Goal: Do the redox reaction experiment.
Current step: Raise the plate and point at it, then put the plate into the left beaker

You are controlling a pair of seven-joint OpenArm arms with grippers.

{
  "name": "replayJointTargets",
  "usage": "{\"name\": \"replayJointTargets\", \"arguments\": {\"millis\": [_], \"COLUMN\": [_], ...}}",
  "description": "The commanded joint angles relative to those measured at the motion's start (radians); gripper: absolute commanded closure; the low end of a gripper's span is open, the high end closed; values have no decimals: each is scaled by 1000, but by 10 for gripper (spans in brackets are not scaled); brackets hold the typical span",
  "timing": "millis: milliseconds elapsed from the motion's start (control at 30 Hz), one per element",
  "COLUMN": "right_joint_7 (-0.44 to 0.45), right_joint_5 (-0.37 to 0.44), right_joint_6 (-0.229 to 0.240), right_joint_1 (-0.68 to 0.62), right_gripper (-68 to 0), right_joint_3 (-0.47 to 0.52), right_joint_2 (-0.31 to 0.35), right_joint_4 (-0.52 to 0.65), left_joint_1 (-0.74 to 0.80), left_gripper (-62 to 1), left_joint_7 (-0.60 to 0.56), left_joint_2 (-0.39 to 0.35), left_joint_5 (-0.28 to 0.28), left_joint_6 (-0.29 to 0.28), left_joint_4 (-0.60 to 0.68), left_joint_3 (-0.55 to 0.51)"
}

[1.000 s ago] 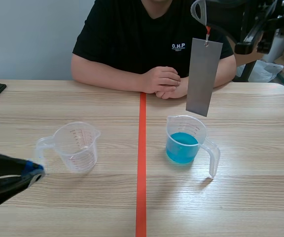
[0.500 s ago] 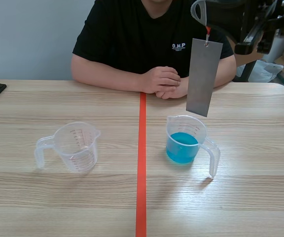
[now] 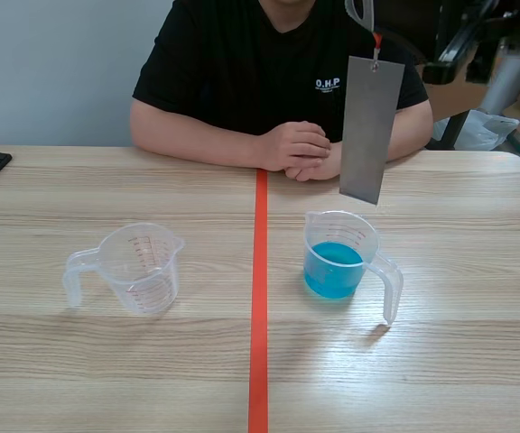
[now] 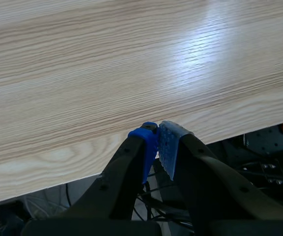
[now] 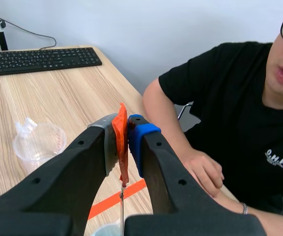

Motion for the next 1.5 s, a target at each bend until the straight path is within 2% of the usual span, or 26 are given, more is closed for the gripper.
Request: {"name": "replayJointTargets", "arguments": {"millis": [0,133,367,567,1000,1467], "right_joint_7": [6,-4,-23,-34,-48,-47], "right_joint_5": [8,-5,-64,-99,-188,-304], "right_joint_6": [8,8,8,8,8,8], "right_joint_1": [39,72,144,207,336,359], "right_gripper": [-16,-16,-16,-16,-16,-16], "right_joint_3": [-19,-55,-143,-219,-384,-502], "right_joint_2": [-9,-41,-127,-213,-402,-578], "right_joint_4": [13,13,1,-27,-176,-300], "left_joint_1": [5,5,5,5,-4,-3], "left_gripper": [-47,-47,-47,-47,-47,-47], "left_joint_7": [1,3,3,3,30,29], "left_joint_2": [18,62,112,127,128,128], "left_joint_5": [-10,-9,-6,-6,-6,-6], "left_joint_6": [-2,5,103,103,98,98], "left_joint_4": [4,2,-4,-20,-30,-30], "left_joint_3": [5,5,7,8,8,8]}}
